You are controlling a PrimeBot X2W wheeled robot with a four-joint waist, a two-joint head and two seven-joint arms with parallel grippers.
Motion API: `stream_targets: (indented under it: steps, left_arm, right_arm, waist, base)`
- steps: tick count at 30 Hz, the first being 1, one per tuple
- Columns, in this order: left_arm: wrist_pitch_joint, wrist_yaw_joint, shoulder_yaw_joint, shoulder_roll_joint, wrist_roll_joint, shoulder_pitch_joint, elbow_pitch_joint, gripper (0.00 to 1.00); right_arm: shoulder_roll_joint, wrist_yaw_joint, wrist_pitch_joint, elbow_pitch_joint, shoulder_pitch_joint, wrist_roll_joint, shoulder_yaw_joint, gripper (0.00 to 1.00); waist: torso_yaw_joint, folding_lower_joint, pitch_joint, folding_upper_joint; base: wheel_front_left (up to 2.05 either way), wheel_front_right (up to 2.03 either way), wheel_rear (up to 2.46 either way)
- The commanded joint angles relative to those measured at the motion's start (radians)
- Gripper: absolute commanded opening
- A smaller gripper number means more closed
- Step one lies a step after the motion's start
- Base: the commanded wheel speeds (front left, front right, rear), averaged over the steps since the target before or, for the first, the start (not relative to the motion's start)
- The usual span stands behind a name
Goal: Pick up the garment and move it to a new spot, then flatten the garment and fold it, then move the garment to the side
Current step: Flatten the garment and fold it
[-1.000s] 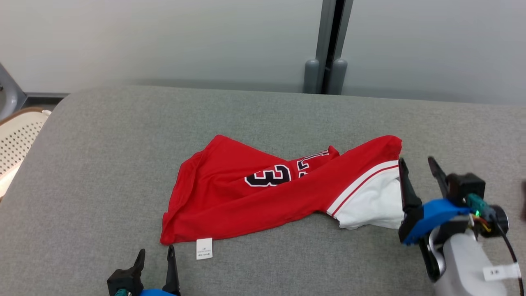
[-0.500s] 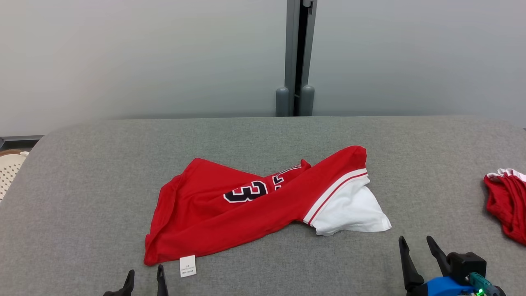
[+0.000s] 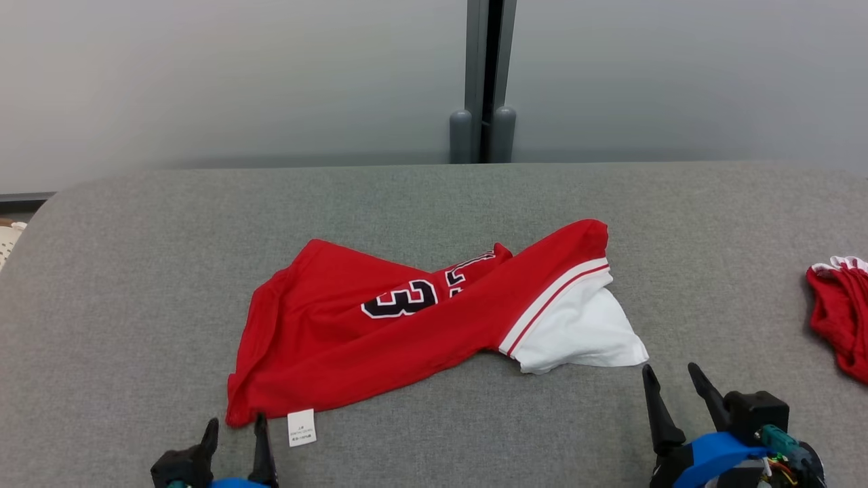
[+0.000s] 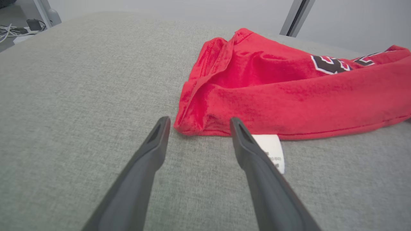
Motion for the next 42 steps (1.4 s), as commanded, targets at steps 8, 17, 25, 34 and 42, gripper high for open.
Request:
stream_targets:
  steps: [8,17,25,34,42]
  left_arm:
    - [-0.005,-0.005,0.069,0.0,-0.039,-0.101,0.062,1.0]
    - [0.0,-0.04,0.045,-0.002,-0.043,-0.131,0.153,1.0]
    - [0.005,-0.051,-0.027,-0.006,-0.083,-0.145,0.229,0.0]
    - [-0.001,-0.023,-0.032,-0.001,-0.114,-0.133,0.148,0.0]
    - [-0.001,-0.023,-0.034,0.0,-0.105,-0.123,0.112,0.0]
  right_arm:
    - [-0.002,0.0,0.0,-0.005,-0.053,0.004,0.001,1.0]
    - [-0.002,0.0,0.0,-0.003,-0.073,-0.012,-0.012,1.0]
    - [-0.003,0.0,0.0,0.004,-0.081,-0.009,-0.015,1.0]
    - [-0.003,0.0,0.0,0.04,-0.112,-0.008,-0.029,1.0]
    - [-0.002,0.0,0.0,0.23,-0.232,-0.056,-0.071,1.0]
  waist:
    - [0.0,0.0,0.079,-0.0001]
    - [-0.004,0.0,0.105,-0.0001]
    - [0.004,0.0,0.107,-0.0001]
    - [0.024,0.0,0.102,-0.0001]
    - [0.045,0.0,0.117,-0.0001]
  base:
    - [0.0,0.0,0.0]
    - [0.0,0.0,0.0]
    - [0.0,0.0,0.0]
    - [0.0,0.0,0.0]
    - [0.0,0.0,0.0]
